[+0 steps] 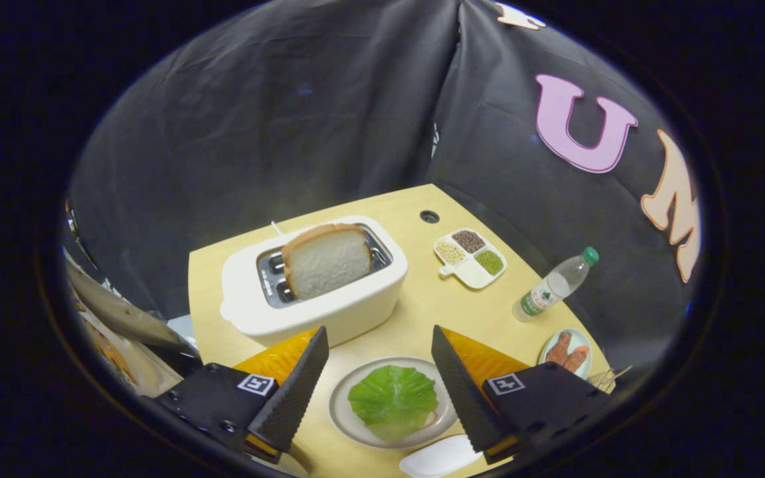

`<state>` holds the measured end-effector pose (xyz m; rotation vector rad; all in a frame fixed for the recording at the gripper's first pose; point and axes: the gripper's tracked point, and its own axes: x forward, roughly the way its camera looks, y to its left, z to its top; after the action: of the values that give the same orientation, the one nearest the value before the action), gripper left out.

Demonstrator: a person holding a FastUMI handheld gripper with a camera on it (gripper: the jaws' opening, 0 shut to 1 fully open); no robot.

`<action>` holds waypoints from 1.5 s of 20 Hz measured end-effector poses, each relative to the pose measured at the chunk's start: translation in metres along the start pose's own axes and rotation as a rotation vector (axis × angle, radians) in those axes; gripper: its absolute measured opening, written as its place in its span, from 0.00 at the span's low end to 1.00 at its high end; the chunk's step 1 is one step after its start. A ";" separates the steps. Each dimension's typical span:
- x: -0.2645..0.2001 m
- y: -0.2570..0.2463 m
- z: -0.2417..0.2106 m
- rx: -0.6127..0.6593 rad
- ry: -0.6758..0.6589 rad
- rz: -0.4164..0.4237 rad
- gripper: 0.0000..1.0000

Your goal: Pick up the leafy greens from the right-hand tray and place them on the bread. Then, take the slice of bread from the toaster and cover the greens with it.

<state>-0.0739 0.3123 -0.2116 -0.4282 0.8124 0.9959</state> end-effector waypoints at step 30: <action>0.068 0.065 0.040 0.198 0.092 0.115 0.42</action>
<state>-0.0941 0.4094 -0.2361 -0.2609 1.0174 0.9959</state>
